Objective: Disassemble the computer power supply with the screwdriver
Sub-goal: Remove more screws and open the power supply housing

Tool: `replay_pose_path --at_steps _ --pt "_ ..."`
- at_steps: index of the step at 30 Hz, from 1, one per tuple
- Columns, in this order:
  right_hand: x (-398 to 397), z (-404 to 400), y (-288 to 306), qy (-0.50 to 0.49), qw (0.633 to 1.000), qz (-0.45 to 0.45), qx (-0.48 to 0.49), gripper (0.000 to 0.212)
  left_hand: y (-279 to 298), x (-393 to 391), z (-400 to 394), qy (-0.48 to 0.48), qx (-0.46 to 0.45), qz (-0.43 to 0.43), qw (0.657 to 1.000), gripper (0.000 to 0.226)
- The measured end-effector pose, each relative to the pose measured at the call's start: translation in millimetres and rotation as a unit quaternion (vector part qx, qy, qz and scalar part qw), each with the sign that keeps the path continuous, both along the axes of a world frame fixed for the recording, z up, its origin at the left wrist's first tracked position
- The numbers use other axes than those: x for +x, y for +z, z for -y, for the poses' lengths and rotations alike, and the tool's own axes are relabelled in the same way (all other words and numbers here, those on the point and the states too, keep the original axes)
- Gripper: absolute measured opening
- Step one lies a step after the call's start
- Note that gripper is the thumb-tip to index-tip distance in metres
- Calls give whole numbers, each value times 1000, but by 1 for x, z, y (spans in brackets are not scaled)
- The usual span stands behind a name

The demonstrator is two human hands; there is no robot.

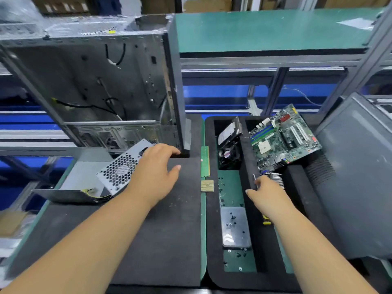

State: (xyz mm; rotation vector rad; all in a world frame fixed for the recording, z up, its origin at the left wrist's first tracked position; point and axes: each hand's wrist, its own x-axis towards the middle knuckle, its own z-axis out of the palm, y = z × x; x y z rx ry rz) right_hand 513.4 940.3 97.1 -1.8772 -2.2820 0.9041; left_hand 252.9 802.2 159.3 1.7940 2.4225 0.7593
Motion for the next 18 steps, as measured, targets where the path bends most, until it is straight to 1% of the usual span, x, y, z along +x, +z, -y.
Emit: replay_pose_path --at_steps 2,4,6,8,9,10,11,13,14,15,18 --pt "-14 1 3 18 1000 -24 10 43 4 -15 7 40 -13 -15 999 44" --pt "-29 5 8 29 998 -47 20 43 7 -31 14 85 -52 -27 995 61" --pt "-43 8 13 41 996 -73 26 39 10 -47 21 138 -121 -29 983 86" --pt "-57 11 18 53 994 -97 24 36 12 -64 27 184 -207 -11 961 111" --pt "-63 12 21 58 992 -108 25 34 13 -70 29 199 -245 8 949 120" --pt "-69 14 25 63 991 -117 26 32 13 -76 31 207 -270 40 940 123" --pt "-75 16 28 66 989 -129 27 30 14 -81 32 207 -279 80 934 120" --pt "-84 20 35 70 985 -156 30 24 14 -86 34 191 -259 131 938 96" --pt "-88 23 39 72 983 -167 35 20 15 -87 34 183 -245 135 943 86" --pt "-91 26 42 74 981 -176 42 16 16 -85 34 174 -234 130 948 81" --pt "-101 34 51 83 977 -191 55 9 18 -81 34 139 -205 87 965 82"
